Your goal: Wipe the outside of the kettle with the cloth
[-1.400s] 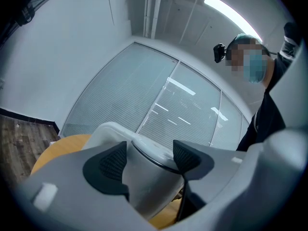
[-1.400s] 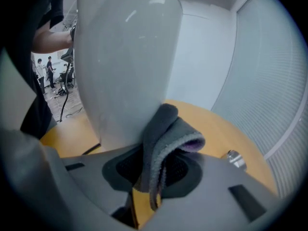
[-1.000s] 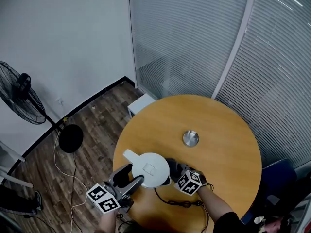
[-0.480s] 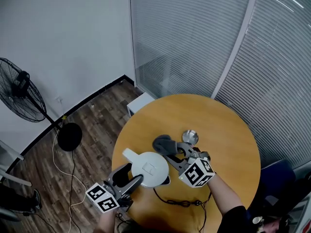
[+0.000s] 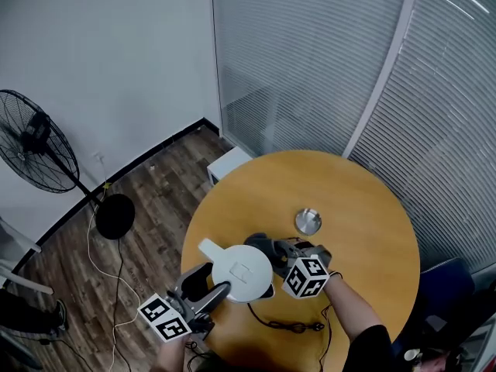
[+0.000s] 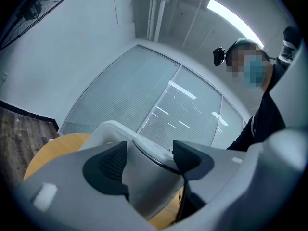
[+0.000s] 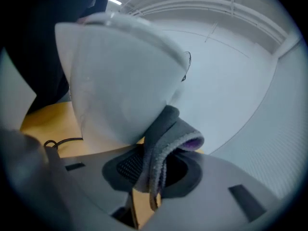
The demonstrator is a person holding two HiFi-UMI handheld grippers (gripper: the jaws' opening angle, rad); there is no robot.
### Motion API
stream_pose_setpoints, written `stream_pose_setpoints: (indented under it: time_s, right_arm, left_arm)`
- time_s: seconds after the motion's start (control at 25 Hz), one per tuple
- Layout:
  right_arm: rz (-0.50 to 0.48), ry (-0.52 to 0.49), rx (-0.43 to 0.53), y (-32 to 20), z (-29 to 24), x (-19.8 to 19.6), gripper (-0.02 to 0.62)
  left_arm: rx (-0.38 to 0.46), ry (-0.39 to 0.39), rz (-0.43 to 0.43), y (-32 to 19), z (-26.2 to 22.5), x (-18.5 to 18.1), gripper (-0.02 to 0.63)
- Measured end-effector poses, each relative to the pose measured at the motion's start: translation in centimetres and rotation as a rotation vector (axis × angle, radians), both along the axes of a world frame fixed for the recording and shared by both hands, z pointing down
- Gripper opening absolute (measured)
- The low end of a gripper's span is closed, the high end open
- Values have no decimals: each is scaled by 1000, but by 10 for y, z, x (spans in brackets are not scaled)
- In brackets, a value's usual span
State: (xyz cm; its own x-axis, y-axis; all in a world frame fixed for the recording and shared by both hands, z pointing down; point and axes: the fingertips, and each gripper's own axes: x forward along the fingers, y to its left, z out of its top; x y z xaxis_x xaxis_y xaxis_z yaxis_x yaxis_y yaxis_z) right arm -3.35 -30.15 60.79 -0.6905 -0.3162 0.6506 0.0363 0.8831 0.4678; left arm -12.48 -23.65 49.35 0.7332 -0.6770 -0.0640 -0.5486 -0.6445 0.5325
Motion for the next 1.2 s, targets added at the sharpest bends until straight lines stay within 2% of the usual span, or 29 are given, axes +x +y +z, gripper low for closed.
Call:
stream_pose_setpoints:
  time_s: [0.32, 0.68, 0.96, 1.2]
  right_arm:
    - [98, 76, -183, 17, 80, 18, 98]
    - [182, 77, -236, 22, 97, 23, 98]
    - [335, -30, -300, 29, 83, 42, 98]
    - [486, -196, -406, 71, 65, 59, 98]
  left_arm:
    - [-5, 5, -6, -1, 1, -2, 291]
    - [-7, -1, -21, 0, 1, -3, 291]
    - [45, -57, -70, -6, -3, -1, 291]
    - [58, -62, -169, 11, -2, -12, 291]
